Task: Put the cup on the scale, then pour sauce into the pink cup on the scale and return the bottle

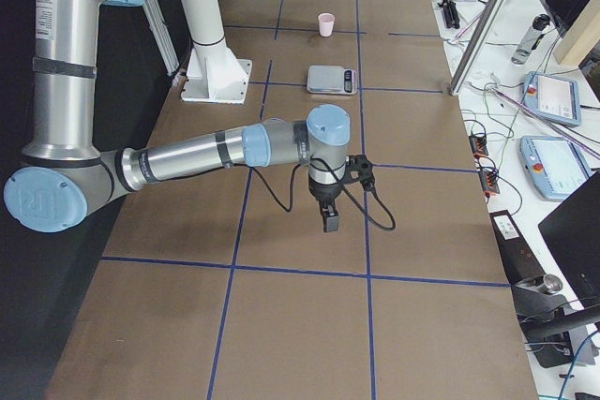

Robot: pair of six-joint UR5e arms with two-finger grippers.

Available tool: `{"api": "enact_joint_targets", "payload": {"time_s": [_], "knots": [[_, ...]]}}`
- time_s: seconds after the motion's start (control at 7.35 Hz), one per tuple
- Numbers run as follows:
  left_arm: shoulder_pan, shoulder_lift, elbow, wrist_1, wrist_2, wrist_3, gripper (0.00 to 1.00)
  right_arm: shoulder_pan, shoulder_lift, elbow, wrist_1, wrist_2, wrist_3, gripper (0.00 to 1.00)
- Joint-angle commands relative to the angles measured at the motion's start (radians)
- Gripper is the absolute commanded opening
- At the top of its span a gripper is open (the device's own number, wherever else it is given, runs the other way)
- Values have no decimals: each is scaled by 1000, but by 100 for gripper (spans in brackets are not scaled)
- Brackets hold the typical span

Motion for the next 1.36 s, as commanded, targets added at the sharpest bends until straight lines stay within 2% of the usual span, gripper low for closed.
{"api": "enact_joint_targets", "payload": {"time_s": [0.0, 0.14, 0.41, 0.54, 0.68, 0.82, 0.95, 1.09, 1.22], "knots": [[2, -21, 45, -304, 1, -5, 100, -4, 116, -17, 1, 2, 17, 100], [4, -59, 70, -419, 4, -8, 100, -3, 122, -17, 7, 3, 14, 100], [2, -94, 101, -455, -1, -178, 100, -3, 121, -51, 85, 47, 17, 100], [21, -90, 90, -542, -4, -205, 100, -3, 121, -42, 120, 57, 22, 100], [118, -82, 95, -576, -16, -291, 100, -3, 121, -49, 128, 58, 26, 100], [246, -91, 81, -587, 34, -545, 100, -3, 115, -49, 128, 63, 27, 100], [377, -82, 2, -583, 243, -765, 100, -3, 112, -49, 128, 78, 27, 100], [507, -71, -34, -578, 357, -931, 100, -3, 109, -49, 128, 84, 27, 100], [597, -68, -49, -575, 413, -1044, 88, -3, 109, -49, 128, 84, 27, 100]]}}
